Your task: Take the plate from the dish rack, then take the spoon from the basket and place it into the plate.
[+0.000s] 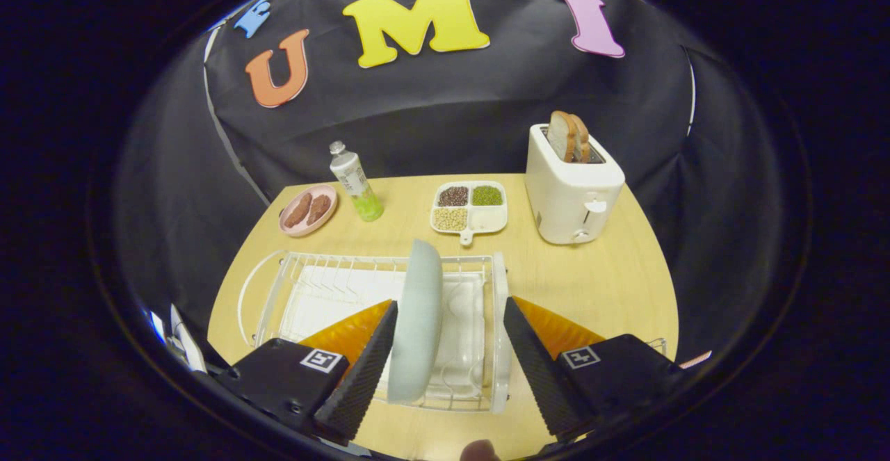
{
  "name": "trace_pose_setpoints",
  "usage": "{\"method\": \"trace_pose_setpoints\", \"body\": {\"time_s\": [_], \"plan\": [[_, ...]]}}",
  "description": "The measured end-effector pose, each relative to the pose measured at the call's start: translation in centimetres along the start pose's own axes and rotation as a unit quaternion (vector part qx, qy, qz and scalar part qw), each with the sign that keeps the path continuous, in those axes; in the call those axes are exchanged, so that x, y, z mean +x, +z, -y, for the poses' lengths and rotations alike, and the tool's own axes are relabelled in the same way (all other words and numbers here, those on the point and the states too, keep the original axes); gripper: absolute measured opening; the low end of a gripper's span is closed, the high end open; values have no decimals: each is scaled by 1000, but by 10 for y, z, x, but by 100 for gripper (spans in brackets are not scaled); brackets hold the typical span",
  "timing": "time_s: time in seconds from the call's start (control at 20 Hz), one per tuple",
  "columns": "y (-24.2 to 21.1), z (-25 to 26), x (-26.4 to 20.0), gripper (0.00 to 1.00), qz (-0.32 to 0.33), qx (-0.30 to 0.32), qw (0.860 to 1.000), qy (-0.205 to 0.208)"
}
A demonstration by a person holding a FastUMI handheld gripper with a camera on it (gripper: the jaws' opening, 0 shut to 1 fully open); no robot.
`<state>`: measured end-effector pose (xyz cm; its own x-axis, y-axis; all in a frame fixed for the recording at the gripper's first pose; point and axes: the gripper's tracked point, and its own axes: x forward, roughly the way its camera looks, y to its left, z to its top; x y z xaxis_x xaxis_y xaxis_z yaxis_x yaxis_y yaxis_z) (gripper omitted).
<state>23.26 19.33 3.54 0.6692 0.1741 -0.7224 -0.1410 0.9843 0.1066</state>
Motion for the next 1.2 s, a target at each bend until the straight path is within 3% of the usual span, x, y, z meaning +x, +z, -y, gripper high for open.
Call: {"method": "trace_pose_setpoints", "body": {"time_s": [0.25, 0.45, 0.55, 0.6, 0.65, 1.0, 1.2], "plan": [[1, -3, 23, 86, -30, 8, 999, -24], [-11, -15, 36, 72, -66, 47, 997, -5], [-17, -17, 43, 60, -82, 65, 995, -8], [-19, -19, 43, 48, -88, 72, 993, -12], [-21, -18, 44, 45, -90, 77, 993, -20], [-21, -29, 34, 40, -92, 43, 993, -60], [-12, -25, 20, 40, -72, 31, 991, -112]]}}
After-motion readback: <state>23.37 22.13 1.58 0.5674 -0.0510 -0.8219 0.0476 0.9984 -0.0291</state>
